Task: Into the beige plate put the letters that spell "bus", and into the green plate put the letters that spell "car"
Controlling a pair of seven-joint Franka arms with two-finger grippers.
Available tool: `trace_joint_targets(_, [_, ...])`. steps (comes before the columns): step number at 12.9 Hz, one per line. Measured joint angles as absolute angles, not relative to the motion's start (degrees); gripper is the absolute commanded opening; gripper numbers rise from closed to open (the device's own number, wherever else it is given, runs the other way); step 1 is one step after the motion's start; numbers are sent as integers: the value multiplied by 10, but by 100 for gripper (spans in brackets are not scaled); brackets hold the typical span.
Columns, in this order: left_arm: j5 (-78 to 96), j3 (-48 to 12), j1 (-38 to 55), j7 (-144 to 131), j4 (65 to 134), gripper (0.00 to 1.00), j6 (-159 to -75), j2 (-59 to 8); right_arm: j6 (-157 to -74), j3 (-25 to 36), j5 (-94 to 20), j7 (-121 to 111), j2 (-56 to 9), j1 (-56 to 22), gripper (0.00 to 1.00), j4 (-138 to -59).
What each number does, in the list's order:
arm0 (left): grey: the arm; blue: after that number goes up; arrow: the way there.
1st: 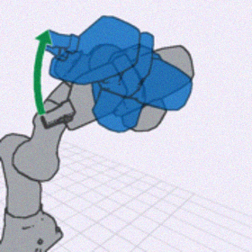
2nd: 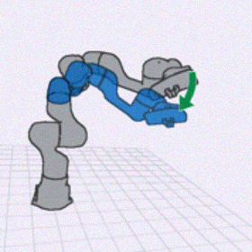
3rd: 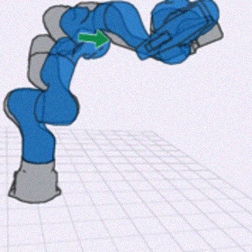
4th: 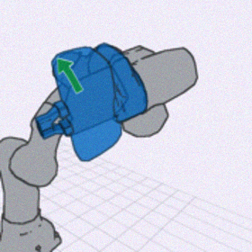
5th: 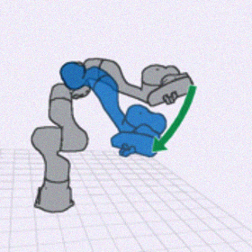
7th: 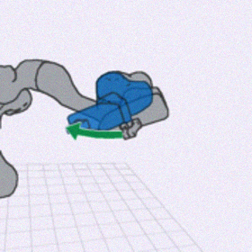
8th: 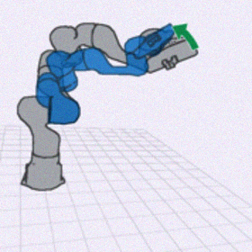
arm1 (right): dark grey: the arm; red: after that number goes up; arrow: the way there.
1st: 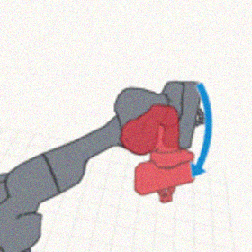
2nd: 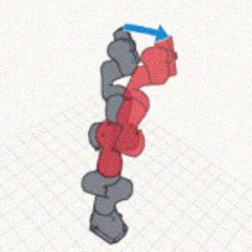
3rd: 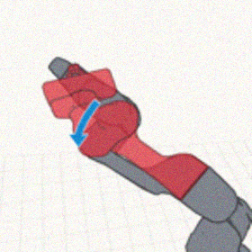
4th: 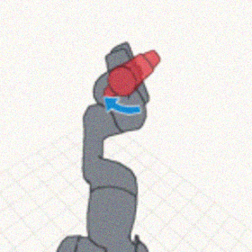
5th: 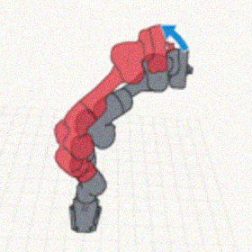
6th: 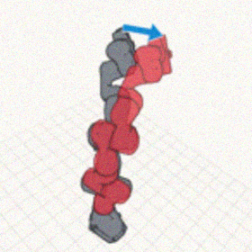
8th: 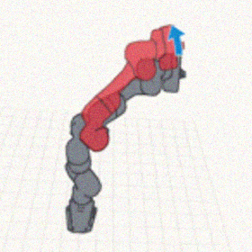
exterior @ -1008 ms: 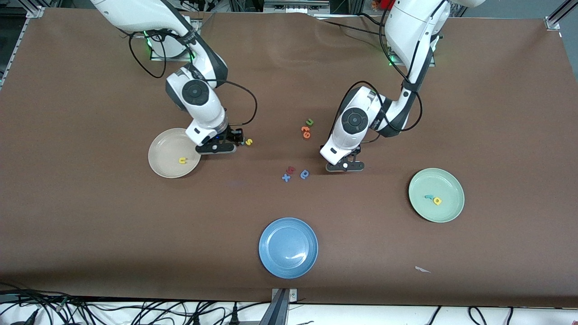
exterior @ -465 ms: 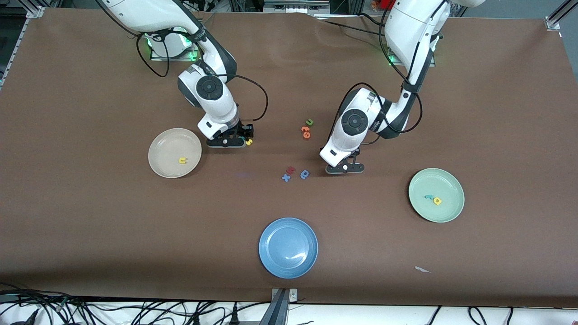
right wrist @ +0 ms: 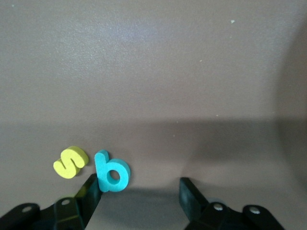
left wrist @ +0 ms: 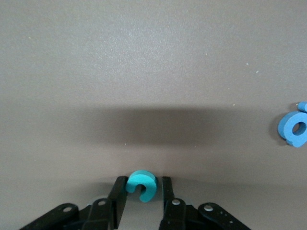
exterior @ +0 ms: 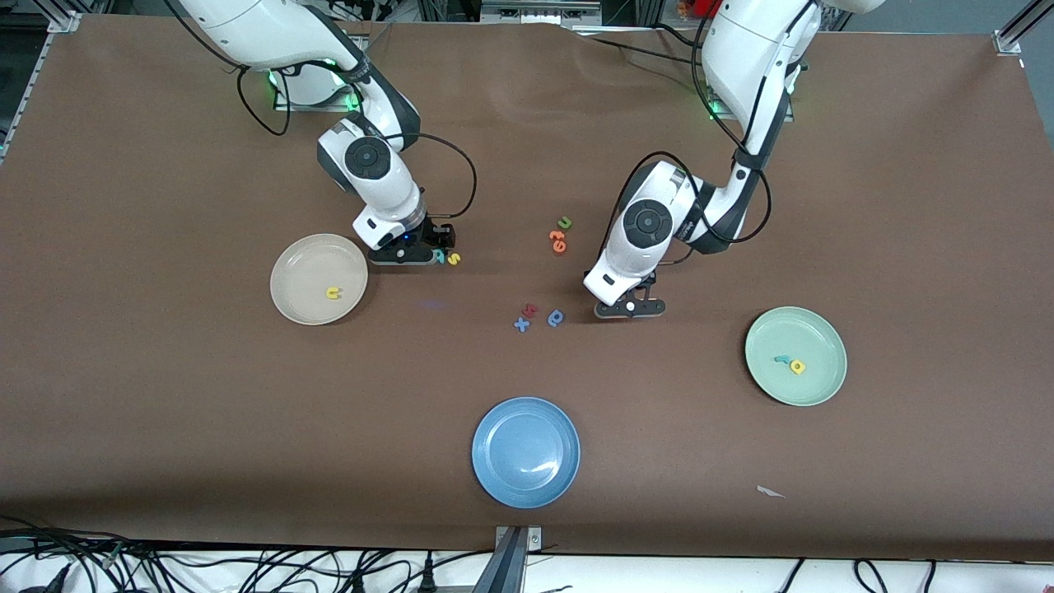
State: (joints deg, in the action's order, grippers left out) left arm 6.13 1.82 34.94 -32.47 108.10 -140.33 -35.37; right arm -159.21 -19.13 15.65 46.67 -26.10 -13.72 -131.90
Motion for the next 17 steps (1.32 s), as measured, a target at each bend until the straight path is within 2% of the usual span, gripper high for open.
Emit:
trace_joint_targets(4, [61,19,349,-325,1080,23,-1403,-354,-1594,-191,157,467,-261,-137,71,-1319])
trace_joint_targets(9, [61,22,346,-324,1076,21,-1403,-355,-1598,-192,192,466,-262,-147,66,-1308])
trace_joint_targets(13, [42,29,313,-307,1021,21,-1320,-357,-1598,-191,205,466,-263,-149,63,-1307])
trace_joint_targets(16, [37,31,275,-256,979,21,-1256,-355,-1598,-189,209,466,-264,-149,43,-1307])
trace_joint_targets(17, [36,31,255,-225,974,21,-1245,-354,-1601,-190,210,466,-265,-150,39,-1307])
